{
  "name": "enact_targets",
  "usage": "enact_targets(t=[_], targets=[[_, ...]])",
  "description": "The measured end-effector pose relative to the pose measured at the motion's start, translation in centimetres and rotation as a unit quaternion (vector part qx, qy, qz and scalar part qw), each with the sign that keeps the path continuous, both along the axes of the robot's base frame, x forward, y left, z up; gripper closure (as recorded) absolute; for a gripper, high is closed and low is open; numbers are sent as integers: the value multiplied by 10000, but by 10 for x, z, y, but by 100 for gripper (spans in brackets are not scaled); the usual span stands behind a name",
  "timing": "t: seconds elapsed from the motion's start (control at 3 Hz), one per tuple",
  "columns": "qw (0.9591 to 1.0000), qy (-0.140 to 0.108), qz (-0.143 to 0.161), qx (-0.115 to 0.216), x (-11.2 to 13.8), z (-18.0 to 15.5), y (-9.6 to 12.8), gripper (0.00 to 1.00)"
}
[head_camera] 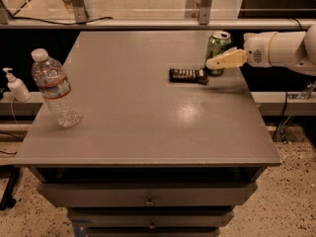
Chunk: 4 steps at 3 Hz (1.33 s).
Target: Move green can near rxbar chocolate
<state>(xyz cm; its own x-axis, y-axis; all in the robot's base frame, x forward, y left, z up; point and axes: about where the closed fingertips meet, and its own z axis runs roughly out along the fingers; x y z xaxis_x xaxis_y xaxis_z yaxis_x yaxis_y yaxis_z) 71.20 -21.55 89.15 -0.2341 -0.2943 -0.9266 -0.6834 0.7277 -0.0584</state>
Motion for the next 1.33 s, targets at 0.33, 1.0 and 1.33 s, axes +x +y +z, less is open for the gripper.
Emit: enact_targets(t=[0.33,1.0,1.33], targets=[[9993,-299,-194,-147,-4,27,-28,0],[9853,-1356,-840,-607,-49,131,-103,0],[9849,-1361,-874,-613,-49,131,-107,0]])
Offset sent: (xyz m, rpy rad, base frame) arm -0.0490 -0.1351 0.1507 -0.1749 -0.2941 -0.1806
